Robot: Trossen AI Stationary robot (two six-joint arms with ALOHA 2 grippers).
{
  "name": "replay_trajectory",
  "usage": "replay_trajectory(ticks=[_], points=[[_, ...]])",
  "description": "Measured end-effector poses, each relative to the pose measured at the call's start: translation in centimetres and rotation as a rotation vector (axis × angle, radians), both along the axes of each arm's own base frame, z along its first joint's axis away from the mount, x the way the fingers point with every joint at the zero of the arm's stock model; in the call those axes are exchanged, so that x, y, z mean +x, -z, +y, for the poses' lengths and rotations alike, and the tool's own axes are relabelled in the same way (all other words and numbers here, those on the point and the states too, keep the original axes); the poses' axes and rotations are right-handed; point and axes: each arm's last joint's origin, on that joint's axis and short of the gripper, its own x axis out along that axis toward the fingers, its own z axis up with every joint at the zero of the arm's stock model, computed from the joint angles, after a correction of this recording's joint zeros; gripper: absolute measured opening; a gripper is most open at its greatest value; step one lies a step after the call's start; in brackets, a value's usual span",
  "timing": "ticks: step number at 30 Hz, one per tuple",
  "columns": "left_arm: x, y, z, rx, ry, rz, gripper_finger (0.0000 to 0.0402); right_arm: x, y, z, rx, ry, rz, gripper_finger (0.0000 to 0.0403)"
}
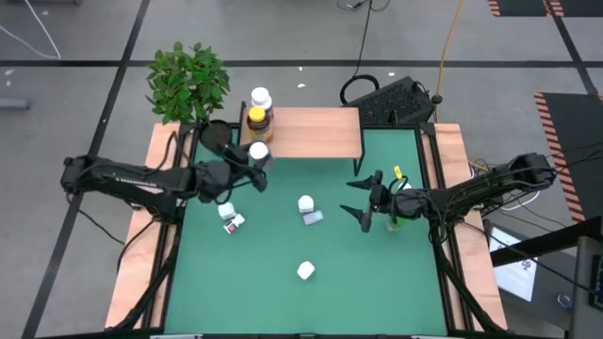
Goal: Pick and place medicine bottles onto shelf by color
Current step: Put the large green pill bottle pill on the shelf
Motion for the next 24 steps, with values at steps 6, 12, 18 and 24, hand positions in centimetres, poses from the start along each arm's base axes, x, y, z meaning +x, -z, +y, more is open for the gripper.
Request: replay_trajectory(ticks=[6, 12, 18, 24], points=[[-0.2, 0.2, 2.9, -0.048, -0.022, -0.015, 0.0236, 0.0, -0.1, 0.0, 0.005, 0.001, -0.007, 0.0347], [-0.6, 0.3, 5.0, -0.080, -0.032, -0.026, 0.0235, 0.0, 0.0, 0.0, 0.000, 0.000, -0.002, 0.0347], [-1.0, 0.4, 6.3, -0.087, -0.054, -0.014, 0.0238, 0.0, 0.1, 0.0, -0.005, 0.000, 0.012, 0.0347], [-1.2, 0.4, 7.0, -0.103, -0.038, -0.019, 0.0240, 0.0, 0.1, 0.0, -0.004, 0.001, 0.013, 0.0347]])
